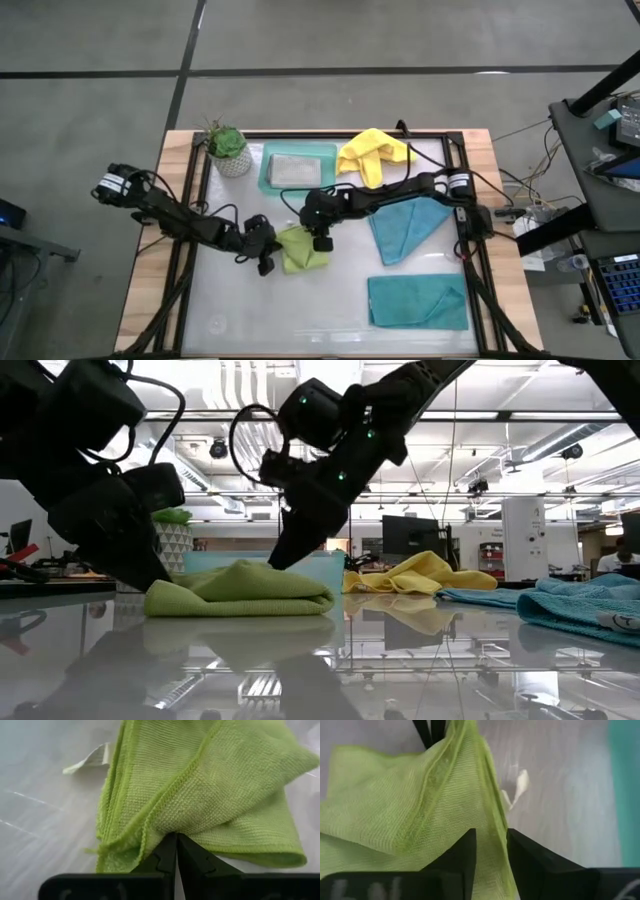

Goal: Fold microfiber towels
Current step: Fold the green microfiber towel

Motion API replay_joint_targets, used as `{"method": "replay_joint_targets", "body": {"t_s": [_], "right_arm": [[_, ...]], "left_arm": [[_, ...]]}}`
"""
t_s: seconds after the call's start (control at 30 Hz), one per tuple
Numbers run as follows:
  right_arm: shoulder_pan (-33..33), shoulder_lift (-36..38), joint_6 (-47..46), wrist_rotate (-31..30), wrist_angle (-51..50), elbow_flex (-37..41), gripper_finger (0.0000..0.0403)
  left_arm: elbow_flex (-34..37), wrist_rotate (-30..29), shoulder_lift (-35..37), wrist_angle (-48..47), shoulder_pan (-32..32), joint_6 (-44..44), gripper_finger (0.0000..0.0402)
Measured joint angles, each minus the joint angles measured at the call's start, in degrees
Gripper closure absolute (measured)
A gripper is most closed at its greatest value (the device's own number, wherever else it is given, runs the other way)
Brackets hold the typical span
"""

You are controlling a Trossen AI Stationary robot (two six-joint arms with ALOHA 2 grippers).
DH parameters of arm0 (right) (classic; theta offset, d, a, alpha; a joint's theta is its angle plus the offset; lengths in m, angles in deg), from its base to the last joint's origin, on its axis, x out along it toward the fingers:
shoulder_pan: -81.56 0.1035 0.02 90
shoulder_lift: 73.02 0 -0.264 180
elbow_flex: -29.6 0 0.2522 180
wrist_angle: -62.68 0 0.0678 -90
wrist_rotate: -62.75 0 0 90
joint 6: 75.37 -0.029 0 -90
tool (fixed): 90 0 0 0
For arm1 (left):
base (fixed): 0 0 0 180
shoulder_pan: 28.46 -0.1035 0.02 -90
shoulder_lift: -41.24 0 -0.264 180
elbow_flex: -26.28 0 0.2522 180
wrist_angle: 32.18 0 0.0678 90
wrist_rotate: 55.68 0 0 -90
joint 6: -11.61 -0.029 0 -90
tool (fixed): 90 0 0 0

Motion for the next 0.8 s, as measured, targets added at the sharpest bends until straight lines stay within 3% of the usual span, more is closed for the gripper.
{"method": "replay_joint_targets", "body": {"t_s": [0.27, 0.37, 0.57, 0.8], "right_arm": [[-0.6, -0.8, -0.4, 0.0, -0.5, 0.0, 0.0274], [-0.5, -1.0, -0.4, 0.0, -1.1, 0.0, 0.0297], [-0.5, -1.0, -0.4, 0.1, -2.4, 0.2, 0.0385], [-0.5, -0.3, -2.4, 0.2, -2.5, 0.2, 0.0393]], "left_arm": [[0.1, -3.6, -0.1, -0.5, -0.1, 0.0, 0.0398], [0.1, -2.6, 0.6, -0.9, -0.1, 0.0, 0.0398], [0.2, 1.3, 4.7, -3.7, 0.0, -0.1, 0.0398], [0.2, 7.1, 10.4, -4.2, 0.2, -2.1, 0.0398]]}}
